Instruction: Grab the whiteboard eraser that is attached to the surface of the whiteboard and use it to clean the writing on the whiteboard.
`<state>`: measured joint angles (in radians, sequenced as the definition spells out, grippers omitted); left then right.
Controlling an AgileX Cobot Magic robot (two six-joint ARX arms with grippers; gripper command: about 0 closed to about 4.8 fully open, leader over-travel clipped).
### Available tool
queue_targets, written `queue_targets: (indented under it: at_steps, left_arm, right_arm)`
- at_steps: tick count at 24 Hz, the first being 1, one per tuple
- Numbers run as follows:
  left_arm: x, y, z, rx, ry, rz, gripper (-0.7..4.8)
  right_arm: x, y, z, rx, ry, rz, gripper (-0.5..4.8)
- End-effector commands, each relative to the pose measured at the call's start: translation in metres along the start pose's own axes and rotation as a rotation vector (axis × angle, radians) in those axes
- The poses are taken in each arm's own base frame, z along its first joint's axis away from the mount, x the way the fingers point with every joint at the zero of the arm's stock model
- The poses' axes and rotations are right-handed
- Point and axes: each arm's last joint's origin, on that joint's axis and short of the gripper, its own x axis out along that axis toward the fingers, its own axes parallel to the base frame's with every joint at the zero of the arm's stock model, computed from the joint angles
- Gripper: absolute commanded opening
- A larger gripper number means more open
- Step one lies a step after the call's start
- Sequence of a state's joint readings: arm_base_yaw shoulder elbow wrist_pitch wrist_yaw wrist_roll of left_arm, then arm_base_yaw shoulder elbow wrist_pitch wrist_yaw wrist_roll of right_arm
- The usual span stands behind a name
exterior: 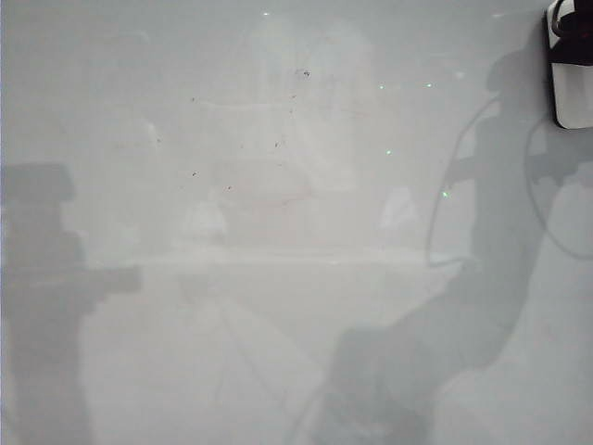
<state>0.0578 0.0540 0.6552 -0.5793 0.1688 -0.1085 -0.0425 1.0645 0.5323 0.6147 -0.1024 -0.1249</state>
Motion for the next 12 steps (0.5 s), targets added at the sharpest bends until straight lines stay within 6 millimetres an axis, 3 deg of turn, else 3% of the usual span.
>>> queue_targets:
  at_steps: [1, 8, 10, 12]
  left_arm:
    - [0.0000, -0.0002, 0.0017, -0.001, -0.013, 0.000, -0.05]
    - [0.0000, -0.0002, 0.0017, -0.001, -0.013, 0.000, -0.05]
    - [0.0000, -0.0002, 0.0017, -0.001, -0.013, -0.001, -0.05]
    - [0.0000, -0.0002, 0.0017, -0.001, -0.013, -0.001, -0.05]
  right_arm:
    - [0.0000, 0.0007, 0.0070, -0.011, -0.045, 0.005, 3.13]
    - [0.0014, -0.0027, 0.0065, -0.007, -0.039, -0.111, 3.17]
    - [0.0017, -0.0026, 0.0061, -0.007, -0.037, -0.109, 3.77]
    - [0.0017, -0.0025, 0.0061, -0.008, -0.038, -0.105, 3.83]
